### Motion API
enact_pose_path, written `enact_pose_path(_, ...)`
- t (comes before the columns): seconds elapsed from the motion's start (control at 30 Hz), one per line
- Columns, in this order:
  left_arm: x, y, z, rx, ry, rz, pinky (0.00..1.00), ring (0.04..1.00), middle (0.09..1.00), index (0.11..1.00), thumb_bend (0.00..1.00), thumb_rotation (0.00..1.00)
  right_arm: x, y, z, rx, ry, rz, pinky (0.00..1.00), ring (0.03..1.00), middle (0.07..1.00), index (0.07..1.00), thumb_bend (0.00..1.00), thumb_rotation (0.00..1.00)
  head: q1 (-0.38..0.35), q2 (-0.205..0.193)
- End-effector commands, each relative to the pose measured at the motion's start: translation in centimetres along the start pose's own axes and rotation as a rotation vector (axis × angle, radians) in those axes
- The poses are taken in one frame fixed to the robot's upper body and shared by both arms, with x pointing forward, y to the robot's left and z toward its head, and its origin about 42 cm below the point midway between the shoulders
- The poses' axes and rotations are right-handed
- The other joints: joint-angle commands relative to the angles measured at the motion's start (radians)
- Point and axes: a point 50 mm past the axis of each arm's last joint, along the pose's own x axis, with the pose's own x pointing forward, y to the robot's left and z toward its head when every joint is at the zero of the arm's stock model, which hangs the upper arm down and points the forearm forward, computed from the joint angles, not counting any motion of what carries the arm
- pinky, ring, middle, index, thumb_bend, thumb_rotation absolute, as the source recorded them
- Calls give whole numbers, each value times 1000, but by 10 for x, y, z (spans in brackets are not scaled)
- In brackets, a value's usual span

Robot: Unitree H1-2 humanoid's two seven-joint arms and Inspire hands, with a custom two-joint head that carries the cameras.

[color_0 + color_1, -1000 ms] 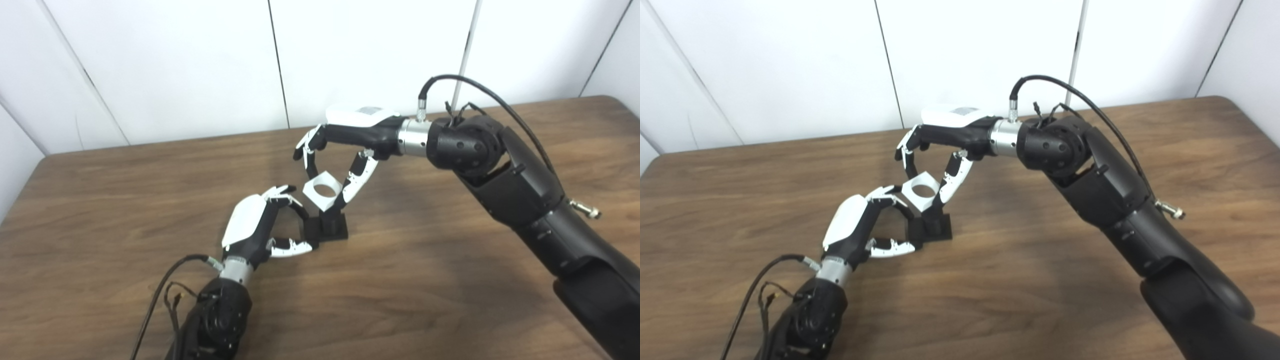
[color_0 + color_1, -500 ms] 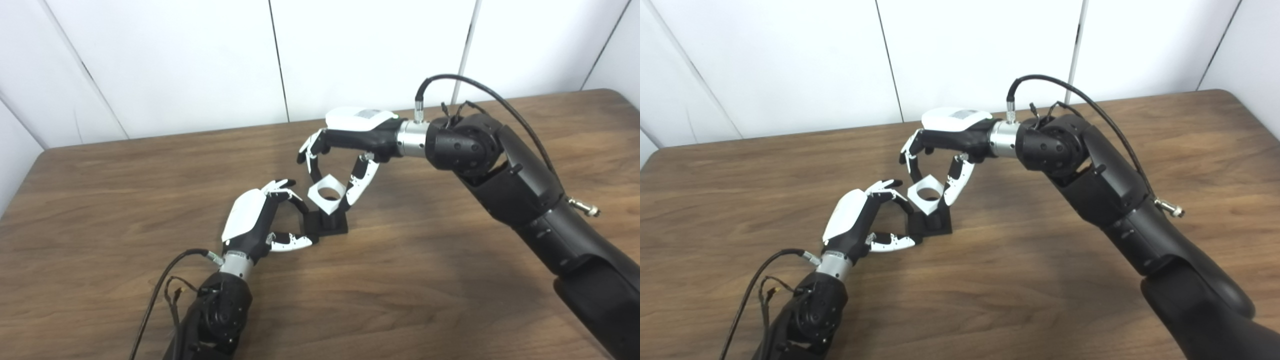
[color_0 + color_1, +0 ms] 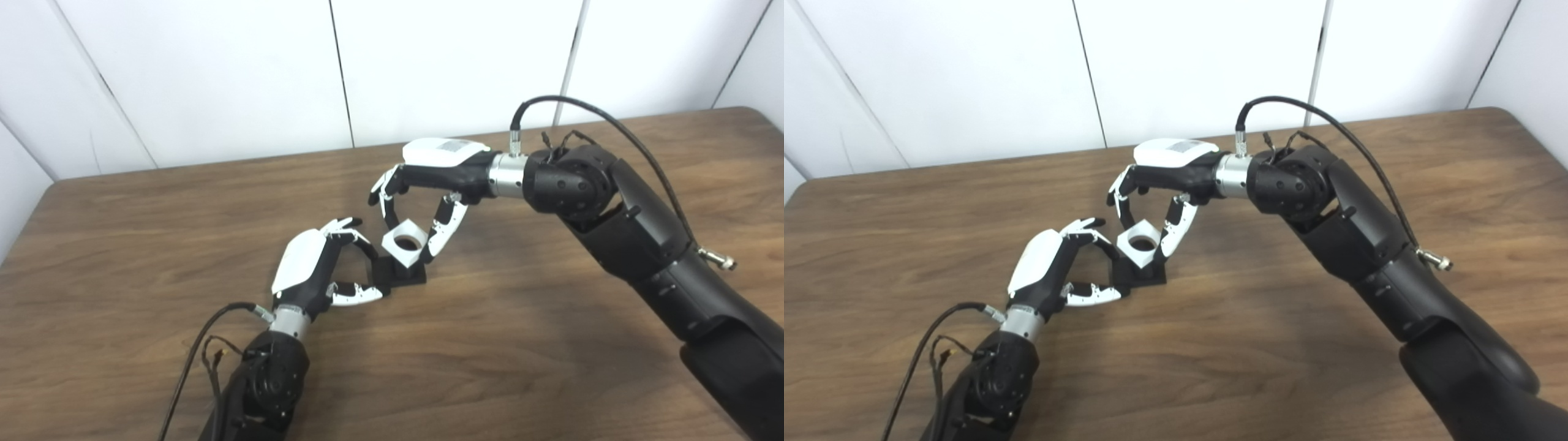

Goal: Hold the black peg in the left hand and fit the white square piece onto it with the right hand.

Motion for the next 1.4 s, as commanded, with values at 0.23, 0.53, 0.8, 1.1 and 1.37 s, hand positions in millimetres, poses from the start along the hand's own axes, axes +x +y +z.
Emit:
enact_pose_path(0.23, -2, -1, 2, 38, -1, -25, 898, 932, 885, 489, 520, 83, 0, -19, 3, -27, -19, -52, 765, 843, 805, 480, 518, 139, 3, 2)
enact_pose_path(0.53, -2, -2, 0, 41, 5, -23, 899, 930, 885, 489, 520, 83, 6, -22, 2, -30, -20, -64, 758, 847, 810, 480, 518, 139, 6, 2)
enact_pose_path(0.8, -3, -1, -2, 39, 7, -24, 907, 933, 885, 489, 520, 83, 10, -22, 2, -5, -11, -77, 763, 851, 809, 480, 518, 139, 8, 5)
enact_pose_path(1.1, -3, -1, -2, 42, 7, -26, 910, 933, 884, 489, 520, 83, 17, -23, 4, 5, -16, -93, 766, 857, 809, 480, 518, 139, 10, 8)
enact_pose_path(1.37, -4, -1, -2, 38, 8, -27, 914, 933, 883, 488, 520, 82, 19, -23, 4, 3, -10, -96, 775, 859, 810, 480, 517, 140, 10, 10)
